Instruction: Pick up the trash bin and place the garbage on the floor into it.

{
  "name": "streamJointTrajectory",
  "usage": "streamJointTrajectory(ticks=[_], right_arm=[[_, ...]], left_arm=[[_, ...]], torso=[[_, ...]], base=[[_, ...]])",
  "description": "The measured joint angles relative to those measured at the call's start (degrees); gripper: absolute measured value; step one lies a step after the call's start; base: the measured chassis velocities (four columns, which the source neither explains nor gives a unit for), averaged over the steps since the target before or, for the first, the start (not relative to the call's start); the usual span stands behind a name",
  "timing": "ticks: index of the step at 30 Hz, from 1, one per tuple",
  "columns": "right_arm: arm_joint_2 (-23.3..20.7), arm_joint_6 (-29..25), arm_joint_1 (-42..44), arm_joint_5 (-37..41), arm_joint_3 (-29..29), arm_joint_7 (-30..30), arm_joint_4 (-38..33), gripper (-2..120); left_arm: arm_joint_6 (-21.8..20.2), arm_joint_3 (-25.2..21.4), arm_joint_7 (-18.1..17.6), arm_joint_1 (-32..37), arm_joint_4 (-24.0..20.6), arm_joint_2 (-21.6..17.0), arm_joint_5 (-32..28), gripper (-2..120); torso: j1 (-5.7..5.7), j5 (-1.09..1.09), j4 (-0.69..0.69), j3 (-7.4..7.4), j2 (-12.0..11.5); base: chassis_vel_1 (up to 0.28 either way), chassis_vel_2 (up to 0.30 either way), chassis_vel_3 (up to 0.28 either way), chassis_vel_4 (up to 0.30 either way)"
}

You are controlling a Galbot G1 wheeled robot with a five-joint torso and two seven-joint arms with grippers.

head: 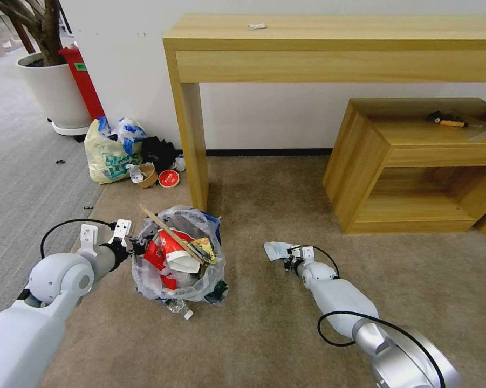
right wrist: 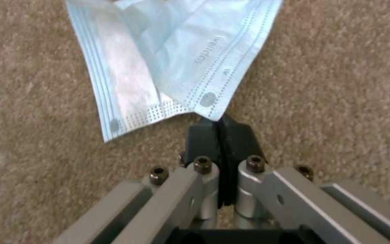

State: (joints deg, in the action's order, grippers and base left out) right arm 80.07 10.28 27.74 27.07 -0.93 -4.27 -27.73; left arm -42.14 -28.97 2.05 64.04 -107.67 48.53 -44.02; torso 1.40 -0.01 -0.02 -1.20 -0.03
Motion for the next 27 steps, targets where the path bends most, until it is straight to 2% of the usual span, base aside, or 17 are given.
streamJointTrajectory(ticks=[3, 13, 15, 19, 21, 22, 24, 26, 27], right_arm=[[-0.29, -0.47, 0.46, -0.23, 0.03, 0.47, -0.8, 0], [-3.1, -1.16, 4.35, -4.6, 2.47, 1.74, -10.87, 0], [-4.06, -0.22, 6.15, -5.4, 4.24, 2.04, -16.35, 0], [-4.92, 0.64, 8.0, -6.15, 5.75, 2.03, -21.6, 0], [-6.38, 1.29, 10.54, -6.15, 6.8, 2.03, -28.67, 0], [-6.38, 1.29, 10.54, -6.15, 6.8, 2.03, -28.67, 0], [-7.91, 1.59, 12.48, -6.15, 7.29, 2.04, -35.02, 0], [-8.51, 1.8, 13.16, -6.1, 7.35, 2.04, -37.42, 0], [-9.4, 2.03, 14.02, -5.74, 7.35, 1.92, -40.83, 0]], left_arm=[[0.0, 0.01, 0.03, 0.02, -0.11, -0.02, 0.0, 0], [0.0, 0.05, 0.09, -0.02, -0.62, -0.07, -0.06, 0], [0.0, 0.04, 0.09, 0.19, -0.78, -0.01, -0.06, 0], [0.0, 0.04, 0.08, 0.32, -0.91, 0.04, -0.06, 0], [0.0, 0.03, 0.05, 0.4, -1.13, 0.06, -0.06, 0], [0.0, 0.03, 0.05, 0.4, -1.13, 0.06, -0.06, 0], [0.0, 0.04, 0.04, 0.48, -1.32, 0.04, -0.05, 0], [0.0, 0.06, 0.0, 0.5, -1.38, 0.05, -0.03, 0], [0.01, 0.11, -0.05, 0.53, -1.43, 0.07, -0.01, 0]], torso=[[0.0, 0.01, 0.0, 0.0, 0.0], [0.0, 0.0, -0.01, 0.0, 0.0], [0.0, 0.0, 0.01, 0.0, 0.0], [0.0, 0.0, 0.0, 0.0, 0.0], [0.0, 0.01, 0.0, 0.0, 0.0], [0.0, 0.01, 0.0, 0.0, 0.0], [0.0, 0.0, 0.0, 0.01, 0.0], [0.0, 0.0, -0.01, 0.0, 0.0], [0.0, 0.02, -0.01, 0.0, 0.0]], base=[[0.0, 0.0, 0.0, 0.0], [0.0, 0.0, 0.0, 0.0], [0.0, 0.0, 0.0, 0.0], [0.0, 0.0, 0.0, 0.0], [0.0, 0.0, 0.0, 0.0], [0.0, 0.0, 0.0, 0.0], [0.0, 0.0, 0.0, 0.0], [0.0, 0.0, 0.0, 0.0], [0.0, 0.0, 0.0, 0.0]])
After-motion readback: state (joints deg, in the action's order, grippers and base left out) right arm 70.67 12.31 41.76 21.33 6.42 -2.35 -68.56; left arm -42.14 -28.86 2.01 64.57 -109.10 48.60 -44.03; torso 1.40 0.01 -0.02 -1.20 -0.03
